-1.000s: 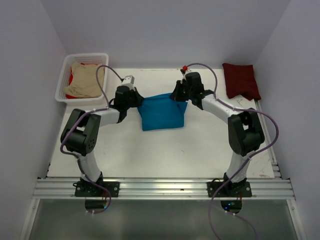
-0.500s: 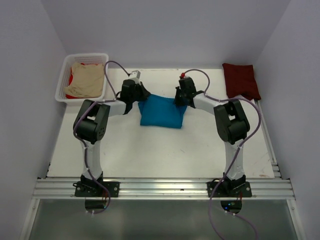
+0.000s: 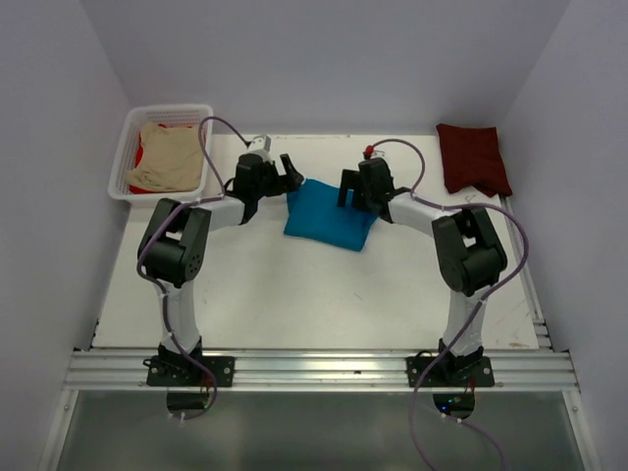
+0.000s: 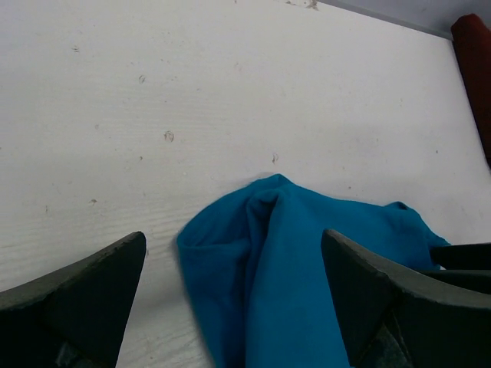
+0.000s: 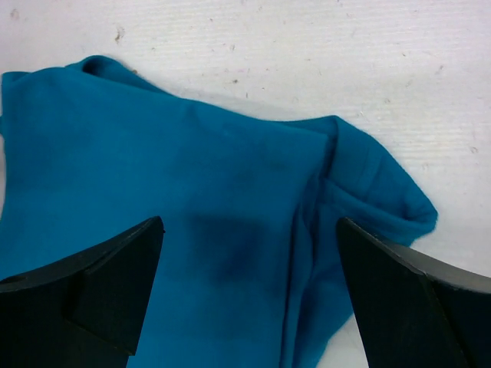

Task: Fold and stack the t-shirts
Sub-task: Fold the tshirt, then neatly place the folded tshirt to the corner

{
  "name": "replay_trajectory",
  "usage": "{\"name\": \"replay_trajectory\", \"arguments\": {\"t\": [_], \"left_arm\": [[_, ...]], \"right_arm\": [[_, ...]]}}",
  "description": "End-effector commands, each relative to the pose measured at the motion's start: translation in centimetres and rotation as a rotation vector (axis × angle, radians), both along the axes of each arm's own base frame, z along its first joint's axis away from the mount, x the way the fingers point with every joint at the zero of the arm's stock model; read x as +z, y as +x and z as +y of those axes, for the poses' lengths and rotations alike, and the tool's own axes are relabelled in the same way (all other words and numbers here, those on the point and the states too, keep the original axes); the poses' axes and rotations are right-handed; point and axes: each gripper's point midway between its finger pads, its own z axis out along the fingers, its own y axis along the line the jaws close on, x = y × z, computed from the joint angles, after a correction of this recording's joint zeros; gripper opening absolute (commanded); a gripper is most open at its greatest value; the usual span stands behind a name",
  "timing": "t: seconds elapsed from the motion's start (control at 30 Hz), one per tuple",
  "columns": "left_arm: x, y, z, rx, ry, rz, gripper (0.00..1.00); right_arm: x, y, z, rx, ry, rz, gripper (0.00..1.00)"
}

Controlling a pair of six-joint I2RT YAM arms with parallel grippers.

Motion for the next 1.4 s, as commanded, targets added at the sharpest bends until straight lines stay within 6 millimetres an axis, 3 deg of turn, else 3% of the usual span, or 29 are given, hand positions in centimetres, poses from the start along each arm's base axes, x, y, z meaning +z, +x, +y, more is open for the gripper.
{"name": "replay_trajectory", "arguments": {"t": [0.0,0.1,0.2,0.33,0.47,0.63,0.73,0.8,0.83,0.9,0.93,1.0,1.03,1.1,1.33,1.37], "left_arm": [[6.2,-0.5,0.9,0.019,-0.013,-0.123,1.0],[7.0,-1.6,0.9,0.005,-0.013,-0.124,1.0],[6.4,-2.6,0.9,0.0,0.027,-0.087,1.0],[4.4,-4.1,1.6,0.01,0.059,-0.028,1.0],[2.6,-6.0,1.7,-0.016,0.058,0.008,1.0],[2.8,-7.1,-0.7,-0.145,0.02,-0.002,0.93],[2.7,-7.0,-2.9,-0.219,0.055,-0.02,0.79],[0.3,-7.3,-4.2,-0.268,0.107,0.03,0.65],[0.5,-6.5,-4.6,-0.262,0.123,0.024,0.6],[-2.6,-6.5,-4.9,-0.269,0.183,0.086,0.47],[-2.6,-5.4,-4.8,-0.239,0.209,0.081,0.41],[-5.6,-5.7,-4.6,-0.243,0.26,0.15,0.15],[-6.1,-5.2,-4.2,-0.217,0.289,0.169,0.02],[-7.9,-5.2,-3.9,-0.213,0.325,0.204,0.0],[-11.6,-5.6,-3.5,-0.217,0.424,0.281,0.0],[-12.7,-6.8,-3.4,-0.235,0.447,0.333,0.0]], "right_arm": [[6.7,0.7,0.1,0.011,0.05,-0.177,0.99],[7.0,-0.3,0.4,0.042,0.072,-0.165,0.99],[6.3,-1.5,-0.7,-0.009,0.061,-0.122,0.99],[2.7,-4.1,-2.8,-0.111,0.024,0.019,0.99],[0.2,-6.4,-3.1,-0.151,0.085,0.072,0.99],[-1.5,-8.2,-3.2,-0.174,0.14,0.093,0.99],[-2.5,-8.7,-3.2,-0.173,0.14,0.115,0.99],[-2.8,-8.8,-3.1,-0.17,0.15,0.124,0.99],[-3.1,-8.8,-3.1,-0.172,0.157,0.13,0.99],[-3.6,-8.8,-3.0,-0.172,0.169,0.144,0.99],[-3.8,-8.7,-2.9,-0.172,0.175,0.143,0.99],[-4.3,-8.6,-2.9,-0.173,0.181,0.157,0.99],[-4.3,-8.5,-2.8,-0.172,0.191,0.16,0.99],[-4.5,-8.5,-2.8,-0.174,0.198,0.163,0.98],[-5.2,-8.6,-2.1,-0.166,0.23,0.192,0.99],[-5.5,-8.7,-1.9,-0.161,0.24,0.206,0.99]]}}
